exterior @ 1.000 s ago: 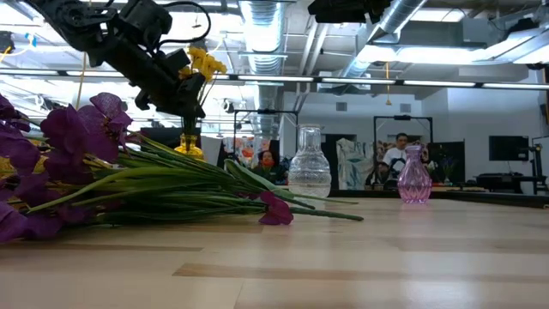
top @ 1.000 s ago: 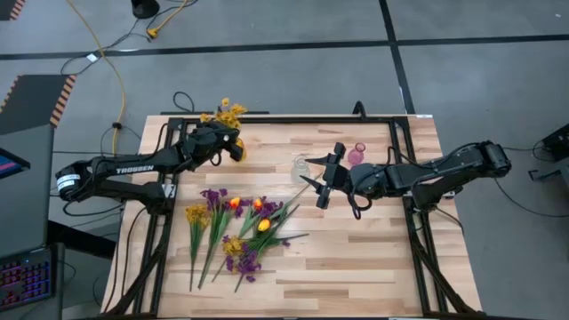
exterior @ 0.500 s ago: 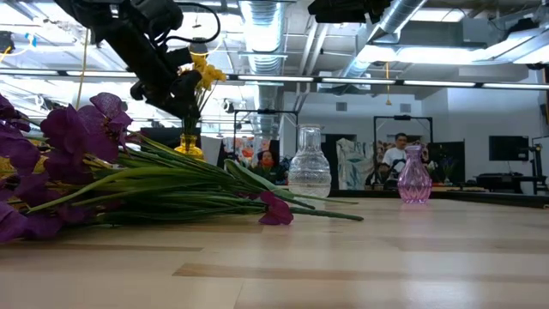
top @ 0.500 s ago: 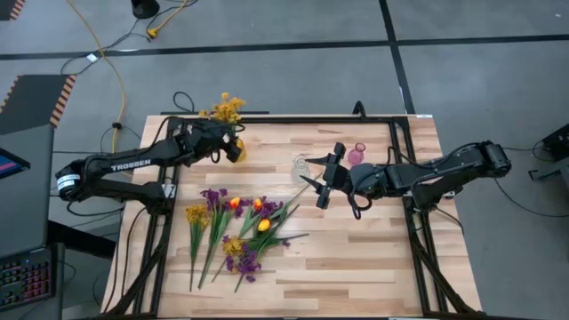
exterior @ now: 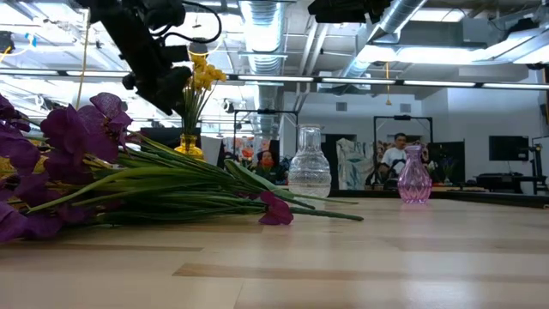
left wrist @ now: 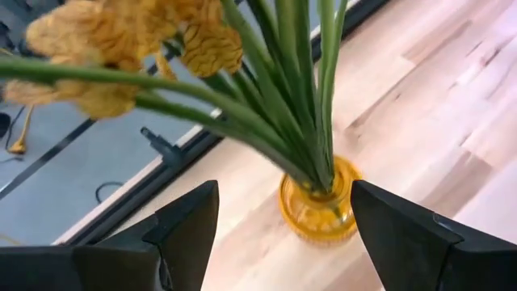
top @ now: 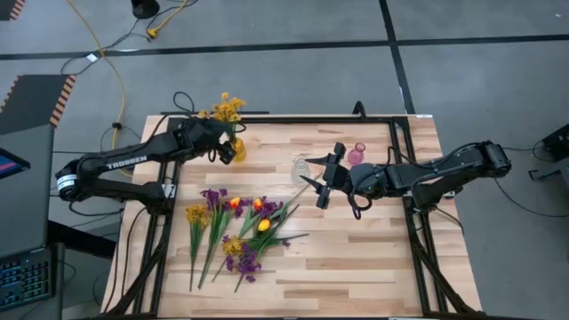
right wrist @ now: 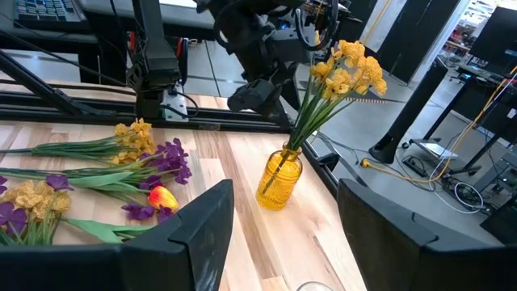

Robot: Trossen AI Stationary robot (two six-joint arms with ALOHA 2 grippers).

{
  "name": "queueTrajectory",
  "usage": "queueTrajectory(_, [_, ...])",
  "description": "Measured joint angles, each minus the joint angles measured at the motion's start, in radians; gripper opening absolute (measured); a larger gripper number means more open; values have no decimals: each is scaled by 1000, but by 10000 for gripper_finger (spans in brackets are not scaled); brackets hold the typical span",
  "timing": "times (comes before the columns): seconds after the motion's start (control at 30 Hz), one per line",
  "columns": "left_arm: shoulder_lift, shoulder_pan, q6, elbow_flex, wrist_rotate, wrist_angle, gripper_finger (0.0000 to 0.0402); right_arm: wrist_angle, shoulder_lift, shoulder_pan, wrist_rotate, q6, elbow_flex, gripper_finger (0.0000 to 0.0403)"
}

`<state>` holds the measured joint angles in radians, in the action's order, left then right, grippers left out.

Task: Sort flowers into vase by color
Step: Put the violet flowers into the pink vase

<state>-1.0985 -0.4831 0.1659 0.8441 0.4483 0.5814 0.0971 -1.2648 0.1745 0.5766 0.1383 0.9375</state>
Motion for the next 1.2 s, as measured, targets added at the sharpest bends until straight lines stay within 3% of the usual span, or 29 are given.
queueTrajectory(0.3, [8,19,16,78,-27,138,270,0,0,0,0,0,0,249])
queueTrajectory(0.57, [34,104,60,98,-63,249,270,-7,0,3,-1,0,0,249])
queueTrajectory(0.97, [203,352,222,98,-74,282,270,-48,0,28,-65,0,0,249])
queueTrajectory(1.2, [221,525,300,98,-73,281,270,-59,0,44,-113,1,0,249])
